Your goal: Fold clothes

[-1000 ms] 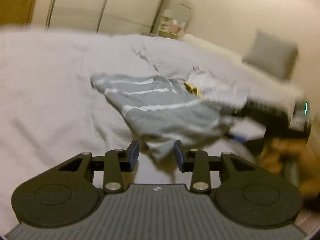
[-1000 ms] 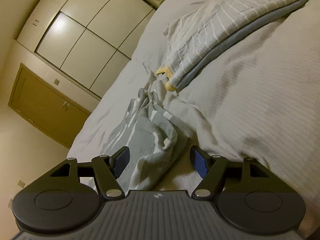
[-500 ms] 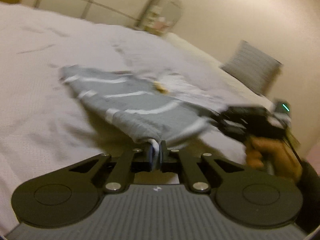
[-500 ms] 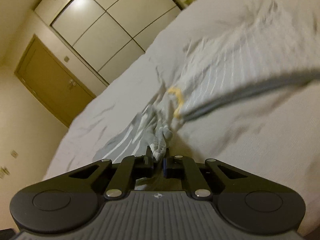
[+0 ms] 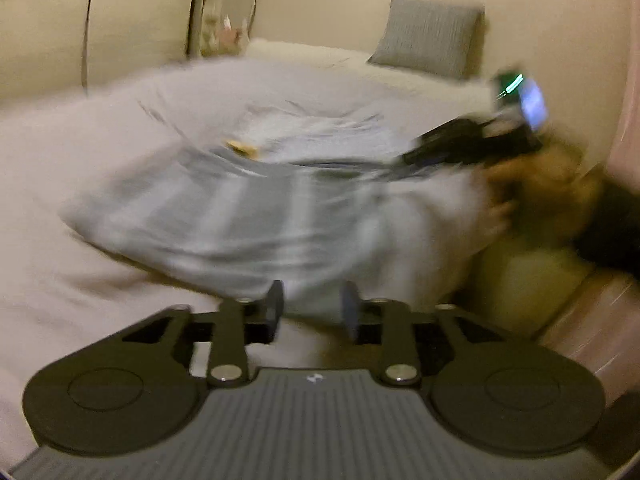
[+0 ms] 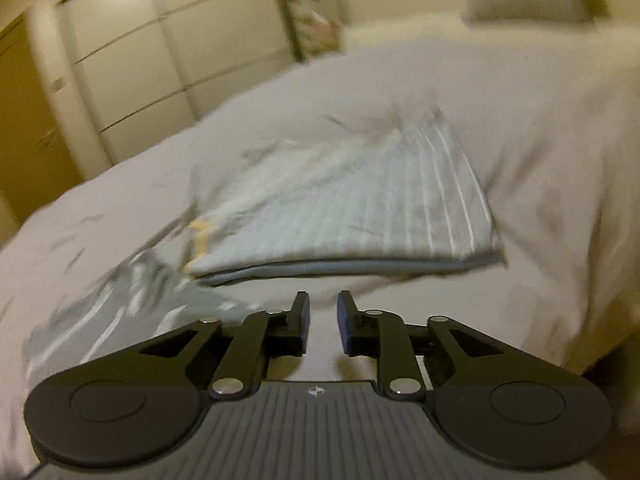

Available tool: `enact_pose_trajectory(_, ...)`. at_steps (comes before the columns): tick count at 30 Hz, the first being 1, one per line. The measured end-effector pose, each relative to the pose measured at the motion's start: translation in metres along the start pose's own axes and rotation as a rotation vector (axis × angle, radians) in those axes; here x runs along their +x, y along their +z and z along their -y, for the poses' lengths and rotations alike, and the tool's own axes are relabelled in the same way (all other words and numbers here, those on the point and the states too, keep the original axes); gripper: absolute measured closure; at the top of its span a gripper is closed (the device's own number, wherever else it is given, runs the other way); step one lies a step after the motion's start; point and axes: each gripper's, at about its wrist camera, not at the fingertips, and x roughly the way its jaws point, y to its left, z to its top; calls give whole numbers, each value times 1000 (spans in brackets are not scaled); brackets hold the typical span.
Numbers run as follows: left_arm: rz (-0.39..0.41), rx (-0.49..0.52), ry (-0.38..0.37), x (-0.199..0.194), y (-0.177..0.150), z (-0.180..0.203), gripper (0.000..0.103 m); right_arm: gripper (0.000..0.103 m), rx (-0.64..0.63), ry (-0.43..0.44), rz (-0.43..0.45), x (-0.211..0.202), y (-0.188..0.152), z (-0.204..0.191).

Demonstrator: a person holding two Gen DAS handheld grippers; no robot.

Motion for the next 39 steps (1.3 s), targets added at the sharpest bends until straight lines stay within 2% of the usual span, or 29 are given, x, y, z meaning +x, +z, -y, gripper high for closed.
enact_pose_trajectory(2,-7,214,119,-1,-2,-10,66,70,-170,55,31,-25,-16,-30)
enact_pose_trajectory(4,-19,452,222,6,-7,-18,56,56,-360,125,39,-46,-36,-65)
enact_pose_trajectory(6,-28,726,301,19,-18,-22,49,56,-529,187,38,-61,-62,-101)
enact_pose_trajectory(9,-59,1092,313,45,-41,-29,38,56,-754,225,31,-75,-103,-146)
enact_pose_trajectory(10,-64,1190,303,52,-50,-33,38,56,-824,228,30,-78,-117,-159)
enact_pose_trajectory(12,-46,1261,268,61,-53,-39,38,55,-942,193,43,-78,-141,-179)
enact_pose_trajectory(14,-28,1327,236,70,-55,-45,38,55,-1003,148,44,-70,-154,-191)
enact_pose_trajectory(18,9,1368,237,89,-46,-51,46,54,-1110,61,34,-43,-172,-208)
enact_pose_trajectory(20,14,1381,237,97,-44,-56,53,60,-1177,10,35,-33,-179,-210)
enact_pose_trajectory(21,15,1385,238,100,-43,-59,62,65,-1202,-21,44,-28,-180,-207)
enact_pose_trajectory(22,13,1378,243,101,-40,-60,67,67,-1225,-52,51,-23,-180,-204)
enact_pose_trajectory(24,19,1368,247,102,-38,-63,68,69,-1234,-92,56,-16,-174,-193)
enact_pose_trajectory(26,25,1368,242,108,-39,-65,71,82,-1241,-116,55,-10,-170,-182)
enact_pose_trajectory(27,24,1370,240,112,-40,-65,75,99,-1246,-125,54,-7,-167,-177)
enact_pose_trajectory(29,2,1367,239,113,-39,-65,87,99,-1273,-113,54,-5,-166,-173)
enact_pose_trajectory(30,-13,1364,246,112,-39,-65,96,100,-1284,-106,54,-5,-165,-172)
enact_pose_trajectory(33,-29,1279,231,96,-27,-61,100,101,-1270,-86,73,-17,-153,-164)
enact_pose_trajectory(36,0,1171,186,61,-12,-48,101,101,-1249,-93,89,-40,-138,-151)
enact_pose_trajectory(39,4,1165,139,34,-17,-24,100,101,-1230,-114,70,-47,-141,-132)
